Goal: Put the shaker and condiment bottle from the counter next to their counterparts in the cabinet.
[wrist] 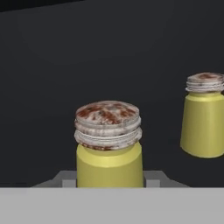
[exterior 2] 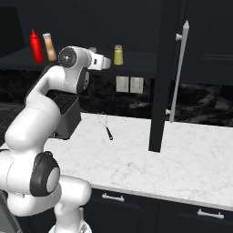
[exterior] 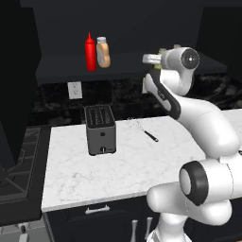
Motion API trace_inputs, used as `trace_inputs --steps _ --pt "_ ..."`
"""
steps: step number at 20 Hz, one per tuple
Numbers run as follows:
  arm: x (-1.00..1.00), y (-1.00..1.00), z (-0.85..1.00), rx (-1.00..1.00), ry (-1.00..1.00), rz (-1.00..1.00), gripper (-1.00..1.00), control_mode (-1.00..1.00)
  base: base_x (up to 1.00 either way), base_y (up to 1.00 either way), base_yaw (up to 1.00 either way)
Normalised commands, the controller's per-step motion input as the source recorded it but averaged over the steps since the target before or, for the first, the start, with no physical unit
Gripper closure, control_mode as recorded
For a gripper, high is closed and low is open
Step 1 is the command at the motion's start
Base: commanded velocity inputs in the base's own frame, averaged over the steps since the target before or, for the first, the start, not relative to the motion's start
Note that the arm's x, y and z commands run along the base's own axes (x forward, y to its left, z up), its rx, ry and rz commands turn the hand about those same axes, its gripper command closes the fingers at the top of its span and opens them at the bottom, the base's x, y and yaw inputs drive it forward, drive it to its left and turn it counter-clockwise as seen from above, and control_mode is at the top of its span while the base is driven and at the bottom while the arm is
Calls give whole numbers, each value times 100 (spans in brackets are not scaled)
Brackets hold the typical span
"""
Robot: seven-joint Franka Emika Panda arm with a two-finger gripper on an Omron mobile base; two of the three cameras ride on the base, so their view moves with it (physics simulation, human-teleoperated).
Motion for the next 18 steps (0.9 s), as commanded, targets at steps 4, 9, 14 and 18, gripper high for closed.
trace_inputs --steps 4,9,14,18 --pt "29 -22 0 -8 -5 0 100 -100 0 0 0" --pt "21 -22 0 -10 -6 0 100 -100 0 0 0" --pt "23 -23 0 -8 -6 0 100 -100 0 0 0" --pt "16 -9 0 -9 -4 0 100 -100 0 0 0"
